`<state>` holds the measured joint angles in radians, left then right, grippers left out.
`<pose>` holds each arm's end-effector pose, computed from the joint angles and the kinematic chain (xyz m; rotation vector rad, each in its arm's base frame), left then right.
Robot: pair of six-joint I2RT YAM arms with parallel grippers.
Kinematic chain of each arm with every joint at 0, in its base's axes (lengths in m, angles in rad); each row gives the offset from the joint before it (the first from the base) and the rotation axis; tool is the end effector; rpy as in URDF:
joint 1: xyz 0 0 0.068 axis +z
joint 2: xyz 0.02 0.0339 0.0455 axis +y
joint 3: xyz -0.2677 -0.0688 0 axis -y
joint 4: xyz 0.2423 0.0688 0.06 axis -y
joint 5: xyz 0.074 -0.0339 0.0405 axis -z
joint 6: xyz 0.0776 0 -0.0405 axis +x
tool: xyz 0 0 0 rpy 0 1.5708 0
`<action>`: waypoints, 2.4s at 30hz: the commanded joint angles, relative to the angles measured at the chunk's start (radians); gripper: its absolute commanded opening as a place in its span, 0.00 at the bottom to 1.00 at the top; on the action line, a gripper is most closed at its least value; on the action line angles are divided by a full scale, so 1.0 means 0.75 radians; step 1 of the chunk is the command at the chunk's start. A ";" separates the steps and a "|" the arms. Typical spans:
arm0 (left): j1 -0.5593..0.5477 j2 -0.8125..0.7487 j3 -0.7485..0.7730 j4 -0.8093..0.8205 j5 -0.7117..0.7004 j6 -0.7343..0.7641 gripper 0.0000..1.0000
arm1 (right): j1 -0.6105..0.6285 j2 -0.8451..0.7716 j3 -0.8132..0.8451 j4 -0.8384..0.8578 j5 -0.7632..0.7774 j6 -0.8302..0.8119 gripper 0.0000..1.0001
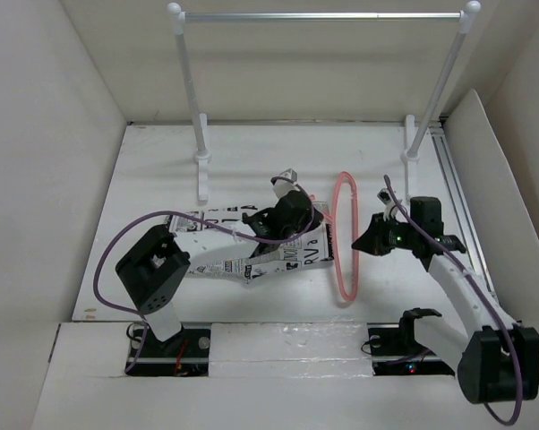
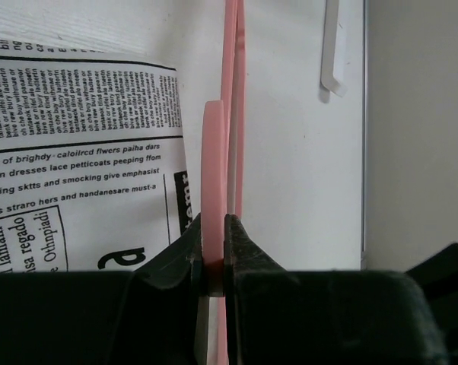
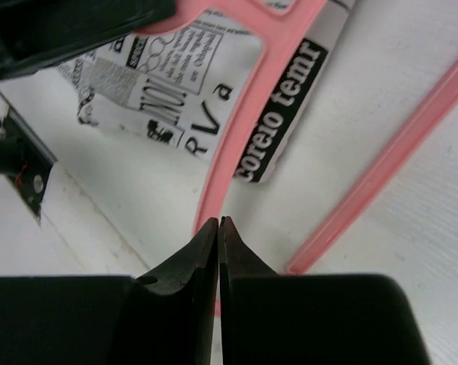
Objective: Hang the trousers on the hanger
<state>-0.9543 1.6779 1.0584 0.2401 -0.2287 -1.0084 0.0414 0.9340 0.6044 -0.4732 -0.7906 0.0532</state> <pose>0.2570 -0.3322 0.2324 -0.2193 2.0865 -1.0450 0.1964 0.0633 0.2146 -0.3644 2.2419 0.9763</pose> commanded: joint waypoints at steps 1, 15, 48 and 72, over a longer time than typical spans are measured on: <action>-0.002 -0.083 -0.024 -0.030 -0.084 -0.009 0.00 | 0.039 0.127 0.041 0.266 0.097 0.060 0.09; 0.037 -0.135 -0.131 -0.052 -0.114 0.001 0.00 | 0.229 0.702 0.159 0.686 0.265 0.207 0.47; 0.237 -0.464 -0.386 -0.275 -0.221 0.262 0.00 | -0.235 0.513 0.233 0.416 0.173 0.095 0.00; 0.207 -0.568 -0.172 -0.504 -0.321 0.463 0.00 | -0.270 0.784 0.309 0.508 0.230 0.105 0.00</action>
<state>-0.7914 1.3033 0.8841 -0.0738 -0.3923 -0.7067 -0.1680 1.5253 0.7982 -0.1696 -0.6437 0.1387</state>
